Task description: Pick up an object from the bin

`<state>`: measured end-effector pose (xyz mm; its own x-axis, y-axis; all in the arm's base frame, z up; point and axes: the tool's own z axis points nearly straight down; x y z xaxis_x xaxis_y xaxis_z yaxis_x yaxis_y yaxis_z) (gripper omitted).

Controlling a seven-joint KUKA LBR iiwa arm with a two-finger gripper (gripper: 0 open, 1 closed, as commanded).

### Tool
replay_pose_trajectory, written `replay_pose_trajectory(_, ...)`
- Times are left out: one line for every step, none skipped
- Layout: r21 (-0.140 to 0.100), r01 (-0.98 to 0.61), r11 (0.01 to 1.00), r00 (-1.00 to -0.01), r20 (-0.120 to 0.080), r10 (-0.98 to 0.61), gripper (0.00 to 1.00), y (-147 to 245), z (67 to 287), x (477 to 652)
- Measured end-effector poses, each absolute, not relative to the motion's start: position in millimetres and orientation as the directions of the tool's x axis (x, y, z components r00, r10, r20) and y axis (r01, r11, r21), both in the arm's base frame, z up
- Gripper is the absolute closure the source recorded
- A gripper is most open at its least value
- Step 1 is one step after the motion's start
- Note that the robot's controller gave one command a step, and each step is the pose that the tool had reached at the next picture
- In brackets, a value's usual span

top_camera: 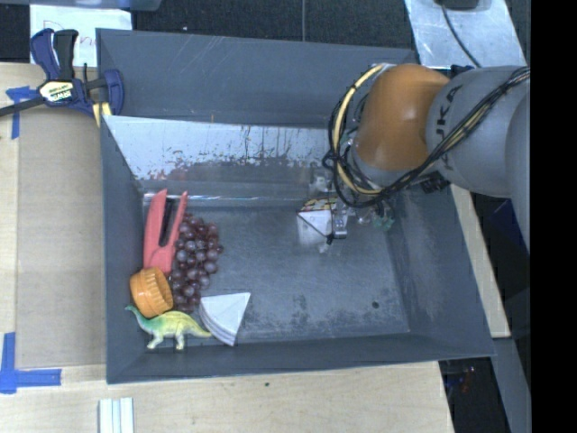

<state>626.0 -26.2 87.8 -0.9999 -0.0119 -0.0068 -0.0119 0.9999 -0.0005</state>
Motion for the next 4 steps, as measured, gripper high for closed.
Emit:
replay_pose_trajectory(0.0,0.01,1.0,-1.0,-0.01,0.01,0.0,-24.1,103.8,625.0)
replay_pose_trajectory(0.0,0.0,1.0,-1.0,-0.006,0.0,0.0,-25.4,88.0,625.6)
replay_pose_trajectory(0.005,0.157,0.988,-0.988,-0.002,0.157,0.0,-53.8,70.7,622.9)
replay_pose_trajectory(0.0,-0.016,1.0,-1.0,-0.01,-0.016,1.0,-63.4,72.0,628.9)
